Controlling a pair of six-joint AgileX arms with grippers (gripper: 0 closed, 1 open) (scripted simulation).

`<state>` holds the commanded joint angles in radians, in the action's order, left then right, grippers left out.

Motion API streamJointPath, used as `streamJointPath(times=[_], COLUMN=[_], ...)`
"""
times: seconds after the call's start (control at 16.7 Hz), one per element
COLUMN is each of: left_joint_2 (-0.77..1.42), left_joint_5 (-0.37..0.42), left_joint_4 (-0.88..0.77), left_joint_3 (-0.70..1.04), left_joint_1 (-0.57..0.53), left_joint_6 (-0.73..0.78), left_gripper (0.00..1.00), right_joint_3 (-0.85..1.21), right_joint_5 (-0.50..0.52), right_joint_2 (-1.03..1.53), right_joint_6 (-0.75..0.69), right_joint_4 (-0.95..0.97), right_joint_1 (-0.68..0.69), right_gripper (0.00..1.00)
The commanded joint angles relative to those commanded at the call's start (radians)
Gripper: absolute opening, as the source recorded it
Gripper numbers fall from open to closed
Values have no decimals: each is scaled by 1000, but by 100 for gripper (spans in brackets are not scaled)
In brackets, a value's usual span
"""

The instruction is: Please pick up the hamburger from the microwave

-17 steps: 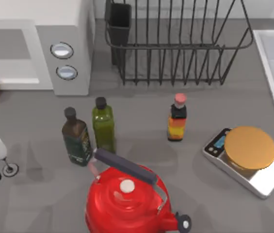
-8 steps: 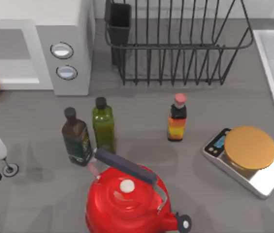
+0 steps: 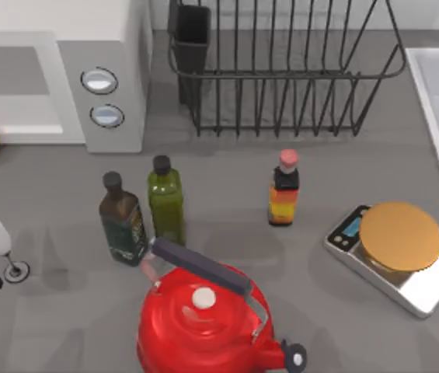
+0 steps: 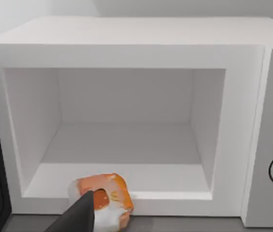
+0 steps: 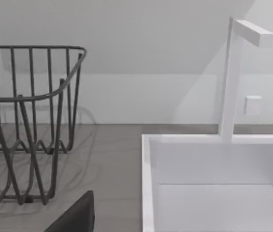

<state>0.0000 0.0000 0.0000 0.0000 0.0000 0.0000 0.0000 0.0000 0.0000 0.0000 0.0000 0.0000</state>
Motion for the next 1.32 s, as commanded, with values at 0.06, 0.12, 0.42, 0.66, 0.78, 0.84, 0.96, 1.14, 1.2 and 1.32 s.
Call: streamJointPath(times=[0.06, 0.12, 0.42, 0.66, 0.78, 0.84, 0.96, 1.14, 1.2, 1.32], left_joint_2=[0, 0, 145, 417, 590, 683, 879, 1190, 1295, 1503], left_joint_5=[0, 0, 14, 41, 59, 68, 87, 118, 128, 149], left_joint_4=[0, 0, 79, 227, 321, 371, 478, 646, 702, 814], left_joint_3=[0, 0, 46, 133, 187, 217, 279, 377, 410, 476], left_joint_1=[0, 0, 13, 36, 51, 60, 77, 104, 113, 131], left_joint_6=[0, 0, 6, 16, 23, 27, 34, 46, 50, 58], left_gripper=[100, 100, 100, 100, 100, 100, 100, 100, 100, 100], right_joint_3=[0, 0, 0, 0, 0, 0, 0, 0, 0, 0], right_joint_5=[0, 0, 0, 0, 0, 0, 0, 0, 0, 0], right_joint_2=[0, 0, 0, 0, 0, 0, 0, 0, 0, 0], right_joint_6=[0, 0, 0, 0, 0, 0, 0, 0, 0, 0], right_joint_4=[0, 0, 0, 0, 0, 0, 0, 0, 0, 0], right_joint_1=[0, 0, 0, 0, 0, 0, 0, 0, 0, 0], right_gripper=[100, 100, 100, 100, 100, 100, 100, 100, 100, 100])
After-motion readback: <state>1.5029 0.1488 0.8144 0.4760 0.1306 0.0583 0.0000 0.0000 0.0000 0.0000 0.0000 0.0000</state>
